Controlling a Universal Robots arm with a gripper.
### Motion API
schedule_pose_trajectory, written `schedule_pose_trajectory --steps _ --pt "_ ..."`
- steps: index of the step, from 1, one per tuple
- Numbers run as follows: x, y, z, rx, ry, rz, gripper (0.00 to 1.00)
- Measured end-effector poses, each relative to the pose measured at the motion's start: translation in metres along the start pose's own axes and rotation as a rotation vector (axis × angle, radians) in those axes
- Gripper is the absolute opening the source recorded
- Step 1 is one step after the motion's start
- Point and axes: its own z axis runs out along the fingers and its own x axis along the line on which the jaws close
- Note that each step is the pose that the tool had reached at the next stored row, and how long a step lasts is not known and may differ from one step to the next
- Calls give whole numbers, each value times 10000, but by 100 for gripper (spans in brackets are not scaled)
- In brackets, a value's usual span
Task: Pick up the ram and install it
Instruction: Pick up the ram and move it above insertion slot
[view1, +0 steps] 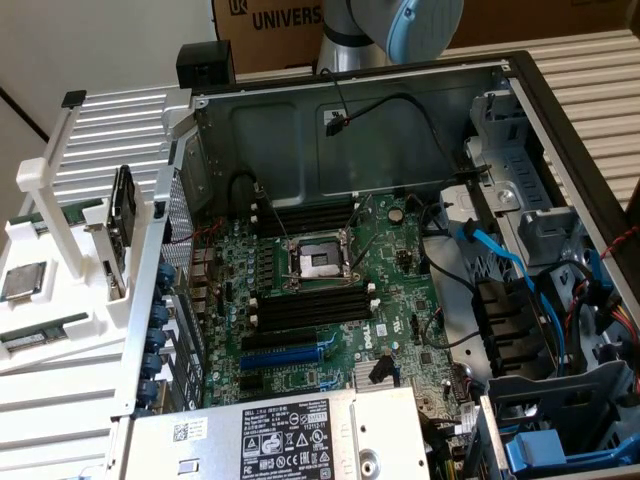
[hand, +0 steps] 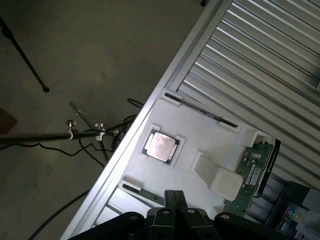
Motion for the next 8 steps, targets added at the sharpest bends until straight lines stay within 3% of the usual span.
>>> schedule_pose_trajectory --steps 6,7,8 --pt "0 0 4 -29 61 -1091 10" --pt "0 -1 6 -43 90 -1637 10" --pt "0 0 7 -48 101 -1821 10"
